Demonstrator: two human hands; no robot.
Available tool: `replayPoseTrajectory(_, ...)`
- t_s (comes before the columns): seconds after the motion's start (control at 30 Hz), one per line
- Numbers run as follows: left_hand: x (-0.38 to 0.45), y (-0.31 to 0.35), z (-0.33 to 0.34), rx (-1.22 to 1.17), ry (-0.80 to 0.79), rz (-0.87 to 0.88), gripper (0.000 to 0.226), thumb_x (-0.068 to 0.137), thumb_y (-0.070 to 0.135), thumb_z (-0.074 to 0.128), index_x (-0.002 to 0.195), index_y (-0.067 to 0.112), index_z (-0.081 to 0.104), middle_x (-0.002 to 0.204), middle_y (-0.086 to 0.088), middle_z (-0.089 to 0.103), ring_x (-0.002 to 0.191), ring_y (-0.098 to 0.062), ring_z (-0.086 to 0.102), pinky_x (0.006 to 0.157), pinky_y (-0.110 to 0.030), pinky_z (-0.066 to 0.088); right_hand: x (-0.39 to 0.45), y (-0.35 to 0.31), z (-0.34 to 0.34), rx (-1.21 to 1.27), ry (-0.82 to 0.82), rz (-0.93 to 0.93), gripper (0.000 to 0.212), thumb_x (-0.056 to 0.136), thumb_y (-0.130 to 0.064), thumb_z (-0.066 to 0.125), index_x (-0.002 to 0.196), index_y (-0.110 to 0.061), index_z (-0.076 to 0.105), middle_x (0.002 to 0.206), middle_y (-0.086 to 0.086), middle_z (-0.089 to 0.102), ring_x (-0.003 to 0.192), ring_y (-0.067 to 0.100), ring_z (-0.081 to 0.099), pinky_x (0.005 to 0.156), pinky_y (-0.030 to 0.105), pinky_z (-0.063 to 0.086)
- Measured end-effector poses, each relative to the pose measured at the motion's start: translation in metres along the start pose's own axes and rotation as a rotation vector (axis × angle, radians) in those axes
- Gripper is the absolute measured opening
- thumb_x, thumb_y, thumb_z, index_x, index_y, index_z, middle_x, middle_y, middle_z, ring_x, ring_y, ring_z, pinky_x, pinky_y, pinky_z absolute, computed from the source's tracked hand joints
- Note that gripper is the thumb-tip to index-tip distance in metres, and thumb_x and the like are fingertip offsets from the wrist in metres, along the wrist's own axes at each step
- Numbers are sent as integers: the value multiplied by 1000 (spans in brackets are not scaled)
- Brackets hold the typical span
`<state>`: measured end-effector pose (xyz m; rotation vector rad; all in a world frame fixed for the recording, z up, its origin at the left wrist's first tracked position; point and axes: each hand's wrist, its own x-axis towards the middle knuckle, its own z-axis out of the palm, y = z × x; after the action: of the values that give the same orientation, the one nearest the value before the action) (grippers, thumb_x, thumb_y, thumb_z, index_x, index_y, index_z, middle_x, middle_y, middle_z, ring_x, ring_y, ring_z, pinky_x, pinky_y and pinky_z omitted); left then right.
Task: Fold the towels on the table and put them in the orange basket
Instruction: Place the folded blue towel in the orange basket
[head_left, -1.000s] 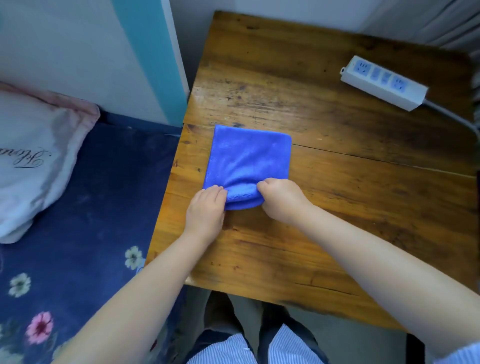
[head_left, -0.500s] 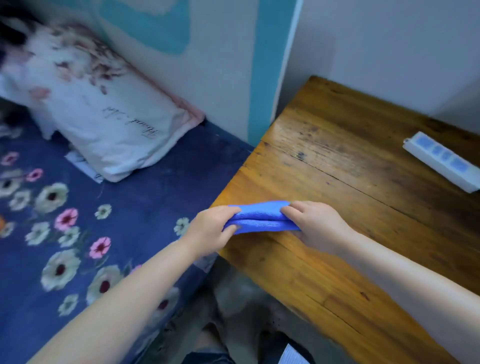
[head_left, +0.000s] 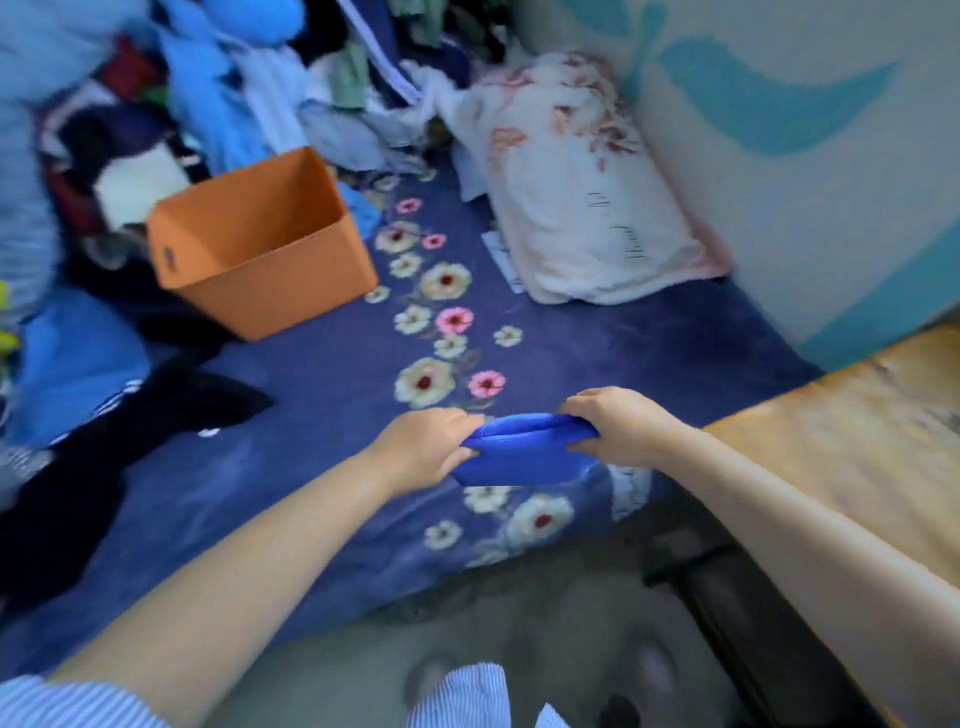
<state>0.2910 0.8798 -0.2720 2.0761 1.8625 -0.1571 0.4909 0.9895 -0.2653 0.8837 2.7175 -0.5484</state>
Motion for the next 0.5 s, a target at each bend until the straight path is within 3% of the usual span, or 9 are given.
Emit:
replayPoseTrajectory(0.2, -77, -100, -6, 36, 21, -161, 18, 98, 27, 40, 99, 13, 50, 92, 0, 50, 95, -20, 52, 68, -26, 30, 77, -115, -5, -103, -85, -104, 28, 88, -24, 55, 111, -7, 55, 88, 3, 54, 94, 26, 51, 68, 29, 34)
replayPoseTrajectory(0.3, -101, -139, -10, 21, 33, -226, 14, 97, 27, 41, 92, 15, 46, 87, 3, 44, 95, -21, 53, 67, -27, 30, 113, -154, -11, -137, -105, -173, 28, 88, -22, 54, 111, -6, 55, 108, 8, 60, 101, 27, 53, 71, 32, 38)
replayPoseTrajectory(0.4, -108, -177, -14, 7, 52, -299, 17, 97, 27, 43, 96, 11, 50, 91, -2, 52, 96, -22, 54, 70, -32, 36, 153, -178, -16, -155, -119, -220, 25, 88, -22, 54, 106, -5, 55, 107, 10, 60, 94, 27, 52, 68, 31, 34)
replayPoseTrajectory(0.5, -102, -210, -21, -8, 70, -355, 16, 96, 28, 43, 86, 16, 40, 87, 2, 46, 88, -21, 51, 67, -28, 32, 194, -190, -25, -152, -117, -251, 18, 87, -21, 54, 95, -4, 53, 104, 13, 61, 94, 30, 54, 72, 37, 41)
